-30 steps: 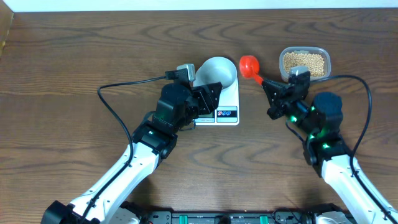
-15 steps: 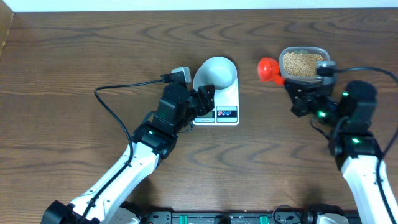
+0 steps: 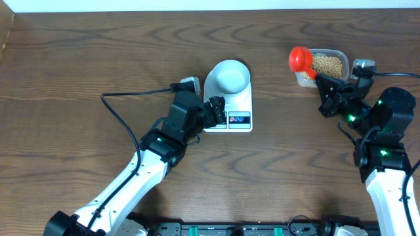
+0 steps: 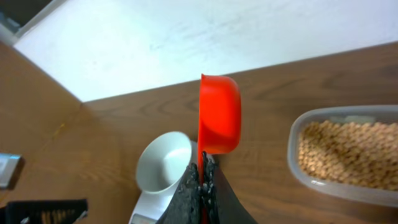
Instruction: Scoop item into bowl and weigh 50g on scale
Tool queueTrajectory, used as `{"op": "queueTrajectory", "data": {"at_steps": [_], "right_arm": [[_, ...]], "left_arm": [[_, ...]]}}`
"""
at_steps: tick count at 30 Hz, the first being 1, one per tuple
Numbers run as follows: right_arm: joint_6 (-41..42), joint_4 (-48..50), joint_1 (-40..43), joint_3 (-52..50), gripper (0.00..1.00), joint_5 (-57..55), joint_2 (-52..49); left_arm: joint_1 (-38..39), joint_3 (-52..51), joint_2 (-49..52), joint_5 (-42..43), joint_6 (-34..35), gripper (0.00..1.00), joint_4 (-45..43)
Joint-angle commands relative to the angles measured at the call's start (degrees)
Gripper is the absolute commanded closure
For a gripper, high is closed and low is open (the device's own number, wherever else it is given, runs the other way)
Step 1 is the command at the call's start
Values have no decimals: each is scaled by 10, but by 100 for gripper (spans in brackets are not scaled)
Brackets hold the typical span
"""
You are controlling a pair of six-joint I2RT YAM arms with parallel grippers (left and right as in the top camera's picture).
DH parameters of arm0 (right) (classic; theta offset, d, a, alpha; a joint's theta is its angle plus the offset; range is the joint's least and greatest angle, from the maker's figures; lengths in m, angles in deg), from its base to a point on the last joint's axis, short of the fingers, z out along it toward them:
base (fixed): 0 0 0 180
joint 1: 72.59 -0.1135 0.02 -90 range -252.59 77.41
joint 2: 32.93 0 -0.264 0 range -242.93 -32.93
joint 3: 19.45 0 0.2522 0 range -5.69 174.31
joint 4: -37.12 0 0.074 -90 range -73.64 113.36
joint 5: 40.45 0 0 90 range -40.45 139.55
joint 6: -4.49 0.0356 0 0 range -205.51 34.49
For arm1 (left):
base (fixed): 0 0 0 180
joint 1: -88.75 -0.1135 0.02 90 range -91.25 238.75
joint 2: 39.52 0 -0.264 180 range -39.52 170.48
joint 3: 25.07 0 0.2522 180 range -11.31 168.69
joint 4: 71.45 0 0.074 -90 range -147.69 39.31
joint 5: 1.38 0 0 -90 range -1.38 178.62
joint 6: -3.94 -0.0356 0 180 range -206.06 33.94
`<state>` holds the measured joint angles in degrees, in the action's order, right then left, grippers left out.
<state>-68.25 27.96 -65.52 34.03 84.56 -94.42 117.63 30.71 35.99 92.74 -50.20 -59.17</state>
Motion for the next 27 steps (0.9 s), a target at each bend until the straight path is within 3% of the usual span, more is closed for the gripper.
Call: {"op": "queueTrajectory", "data": {"at_steps": [1,8,13,16,27], "right_arm": [[-10,17,3,14,99,-34,-9],[-10,60,3,14,99,-33,-53],[-5,94,3,14,99,-31,-78],[-4,96,3,14,99,-31,-80],[-4,98,-3,14,99,-32,-80]], "left_arm": [[-3,2,1,-2,-83,26,-3],[-3,2,1,14,-119,80,-3],[-3,13,1,30,-145,81,-3],[-3,29,1,39,-160,92,-1],[0,102,1,40,-217,93,123]]}}
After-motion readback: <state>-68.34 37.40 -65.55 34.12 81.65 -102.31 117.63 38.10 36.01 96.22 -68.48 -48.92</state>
